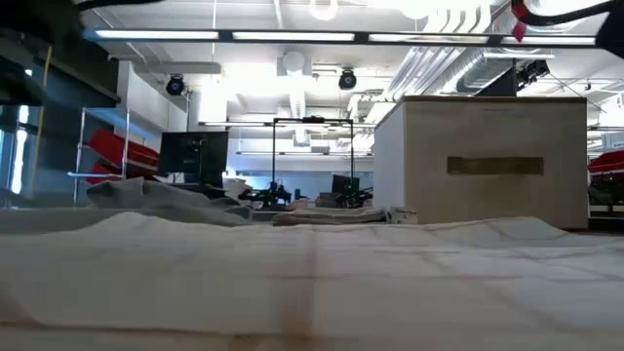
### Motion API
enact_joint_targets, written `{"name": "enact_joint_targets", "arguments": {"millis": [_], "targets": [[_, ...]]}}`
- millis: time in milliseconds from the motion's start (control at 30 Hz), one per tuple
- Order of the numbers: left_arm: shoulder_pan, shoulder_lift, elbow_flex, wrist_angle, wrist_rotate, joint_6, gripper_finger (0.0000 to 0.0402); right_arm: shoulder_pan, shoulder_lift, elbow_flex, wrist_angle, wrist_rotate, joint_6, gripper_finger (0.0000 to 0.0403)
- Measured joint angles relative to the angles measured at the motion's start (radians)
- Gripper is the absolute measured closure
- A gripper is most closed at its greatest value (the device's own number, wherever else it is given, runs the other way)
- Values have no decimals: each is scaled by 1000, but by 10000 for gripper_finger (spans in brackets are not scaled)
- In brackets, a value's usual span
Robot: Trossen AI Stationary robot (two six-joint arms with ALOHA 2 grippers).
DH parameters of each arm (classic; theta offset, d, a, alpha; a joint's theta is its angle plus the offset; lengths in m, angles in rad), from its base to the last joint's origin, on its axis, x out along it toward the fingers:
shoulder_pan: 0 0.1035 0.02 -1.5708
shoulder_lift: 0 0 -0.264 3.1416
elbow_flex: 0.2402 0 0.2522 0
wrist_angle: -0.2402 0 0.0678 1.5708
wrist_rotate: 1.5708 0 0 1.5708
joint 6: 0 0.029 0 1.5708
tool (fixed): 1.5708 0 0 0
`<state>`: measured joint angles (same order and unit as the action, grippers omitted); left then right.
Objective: Fold towel
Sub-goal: Fold the white checkered towel
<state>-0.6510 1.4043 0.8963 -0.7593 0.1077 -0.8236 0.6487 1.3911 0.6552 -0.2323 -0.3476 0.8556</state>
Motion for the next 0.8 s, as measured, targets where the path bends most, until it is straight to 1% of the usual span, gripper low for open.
{"name": "enact_joint_targets", "arguments": {"millis": [200, 233, 333, 433, 500, 633, 700, 800], "targets": [[12, 47, 0, 66, -120, -31, 251, -28, 0, 0, 9, 89, -27, 227], [15, 55, 0, 76, -156, -35, 253, -32, -2, 0, 13, 127, -40, 227], [24, 90, 0, 89, -269, -34, 263, -35, -6, 1, 36, 298, -101, 227], [25, 142, 0, 88, -324, -1, 278, -50, 11, 1, 4, 423, -130, 227], [26, 184, 0, 94, -321, 14, 288, -68, 27, 1, -19, 451, -131, 231], [28, 273, 0, 106, -266, 15, 307, -89, 71, -28, -20, 447, -125, 259], [28, 303, 4, 118, -253, 15, 316, -92, 95, -63, 26, 443, -80, 279], [27, 323, 5, 158, -217, -3, 328, -88, 96, -102, 71, 438, 22, 311]]}}
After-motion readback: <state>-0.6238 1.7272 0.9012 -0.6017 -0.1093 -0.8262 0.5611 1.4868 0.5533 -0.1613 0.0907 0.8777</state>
